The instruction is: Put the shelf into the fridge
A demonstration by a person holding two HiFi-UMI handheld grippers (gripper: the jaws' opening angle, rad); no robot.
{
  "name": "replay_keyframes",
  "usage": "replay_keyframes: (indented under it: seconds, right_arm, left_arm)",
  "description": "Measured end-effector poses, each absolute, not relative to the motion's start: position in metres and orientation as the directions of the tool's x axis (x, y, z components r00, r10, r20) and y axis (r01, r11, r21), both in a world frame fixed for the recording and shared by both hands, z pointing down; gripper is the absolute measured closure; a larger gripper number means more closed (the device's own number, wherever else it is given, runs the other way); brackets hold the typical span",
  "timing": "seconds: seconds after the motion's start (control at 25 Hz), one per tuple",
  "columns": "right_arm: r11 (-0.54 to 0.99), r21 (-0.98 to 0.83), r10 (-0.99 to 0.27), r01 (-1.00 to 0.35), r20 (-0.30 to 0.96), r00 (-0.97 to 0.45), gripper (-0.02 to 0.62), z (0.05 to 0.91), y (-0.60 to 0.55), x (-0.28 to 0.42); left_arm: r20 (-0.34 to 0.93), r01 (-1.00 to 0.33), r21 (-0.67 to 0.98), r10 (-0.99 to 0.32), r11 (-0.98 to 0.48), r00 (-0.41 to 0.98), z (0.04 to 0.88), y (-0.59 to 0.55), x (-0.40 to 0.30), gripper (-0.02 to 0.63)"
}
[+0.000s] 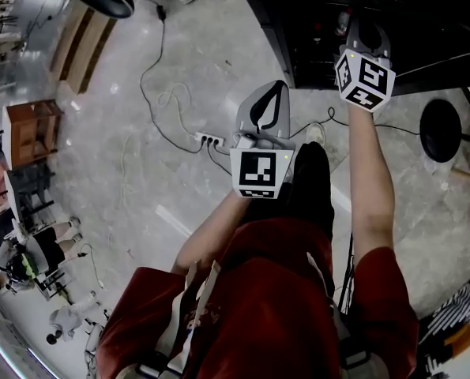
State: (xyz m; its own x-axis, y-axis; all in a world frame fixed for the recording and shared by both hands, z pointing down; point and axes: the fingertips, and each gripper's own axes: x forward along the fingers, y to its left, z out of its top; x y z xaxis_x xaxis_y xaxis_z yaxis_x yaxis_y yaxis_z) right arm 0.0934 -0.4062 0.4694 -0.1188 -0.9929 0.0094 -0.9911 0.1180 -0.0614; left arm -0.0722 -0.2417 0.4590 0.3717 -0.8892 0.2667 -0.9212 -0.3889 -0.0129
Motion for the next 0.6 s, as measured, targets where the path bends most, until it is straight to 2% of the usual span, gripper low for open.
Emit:
replay_keyframes:
  seconds: [0.6]
  right_arm:
    - [0.116,-0.064,-0.993,-0.991,-0.034,-0.114,0.6,0.4649,-0.4166,0.0929]
  left_arm:
    - [0.278,-0.934,-0.023,-0.9,-0.356,0.336,0.4652,-0.2342,-0.0811,0.6]
